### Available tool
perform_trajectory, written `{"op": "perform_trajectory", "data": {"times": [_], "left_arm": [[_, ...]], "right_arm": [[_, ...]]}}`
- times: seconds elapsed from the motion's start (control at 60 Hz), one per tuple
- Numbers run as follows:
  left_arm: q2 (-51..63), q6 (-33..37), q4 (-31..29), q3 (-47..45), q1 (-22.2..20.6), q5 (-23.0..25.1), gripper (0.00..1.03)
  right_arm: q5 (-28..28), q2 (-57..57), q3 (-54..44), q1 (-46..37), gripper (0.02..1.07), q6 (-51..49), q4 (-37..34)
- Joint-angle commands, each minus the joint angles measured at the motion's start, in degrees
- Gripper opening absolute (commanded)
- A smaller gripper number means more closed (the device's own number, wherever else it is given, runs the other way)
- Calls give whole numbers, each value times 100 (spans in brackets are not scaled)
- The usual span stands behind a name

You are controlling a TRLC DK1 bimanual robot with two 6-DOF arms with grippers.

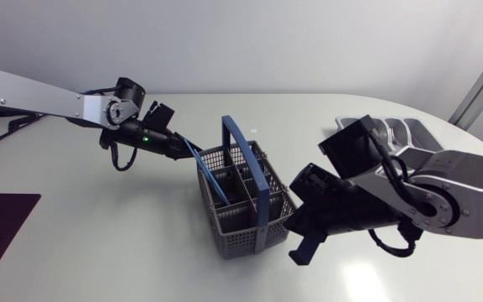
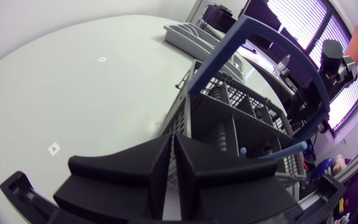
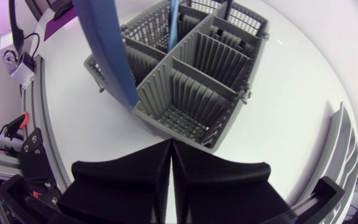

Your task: Unload the cutlery basket into the drawer organizer.

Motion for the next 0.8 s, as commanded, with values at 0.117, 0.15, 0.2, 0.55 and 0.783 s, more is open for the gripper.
{"op": "perform_trajectory", "data": {"times": [0.117,0.15,0.2,0.55,0.783], "left_arm": [[-613,534,-419,-876,89,207,9],[-753,569,-419,-1043,142,216,9],[-929,640,-419,-1254,221,216,9],[-2256,833,-340,-2520,581,242,9],[-2353,780,-243,-2616,783,163,14]], "right_arm": [[378,331,130,-404,8,-140,645],[386,446,183,-457,8,-149,725],[386,648,288,-563,8,-157,848],[307,2063,1615,-923,8,-131,1129],[342,2274,1791,-1028,8,-113,1155]]}}
